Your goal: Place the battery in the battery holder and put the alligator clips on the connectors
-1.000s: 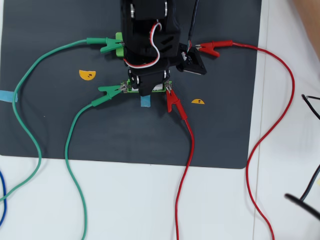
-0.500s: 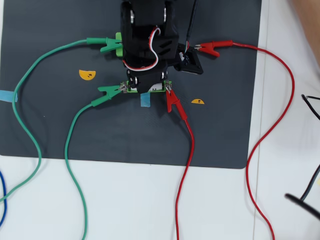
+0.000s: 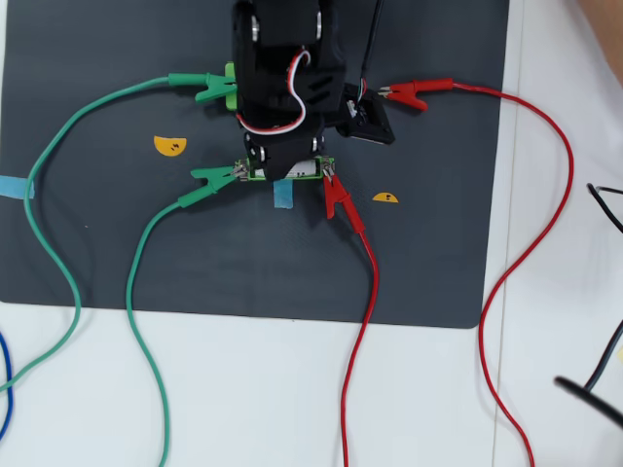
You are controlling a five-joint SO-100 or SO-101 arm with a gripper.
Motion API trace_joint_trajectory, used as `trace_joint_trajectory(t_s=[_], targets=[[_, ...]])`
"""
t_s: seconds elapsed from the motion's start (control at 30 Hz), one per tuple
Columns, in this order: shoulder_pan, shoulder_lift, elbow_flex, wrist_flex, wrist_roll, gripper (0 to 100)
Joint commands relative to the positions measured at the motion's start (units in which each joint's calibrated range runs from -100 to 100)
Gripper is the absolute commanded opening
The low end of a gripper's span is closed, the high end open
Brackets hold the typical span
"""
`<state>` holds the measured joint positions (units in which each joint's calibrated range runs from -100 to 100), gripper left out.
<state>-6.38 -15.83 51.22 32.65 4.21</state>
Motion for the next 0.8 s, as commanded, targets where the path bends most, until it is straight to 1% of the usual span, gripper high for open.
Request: trace_joint_trajectory(t_s=[0.0,0.17,0.23,0.47,0.57,0.77], targets=[[0.0,-10.5,2.7,0.0,2.0,2],[-0.1,-21.6,7.6,0.1,2.7,2],[-1.8,-25.0,9.4,0.1,2.6,2],[-24.0,-31.6,19.0,0.2,2.5,2],[-27.8,-35.8,20.6,1.0,-0.1,2],[-34.3,-45.0,20.7,7.1,-6.4,2]])
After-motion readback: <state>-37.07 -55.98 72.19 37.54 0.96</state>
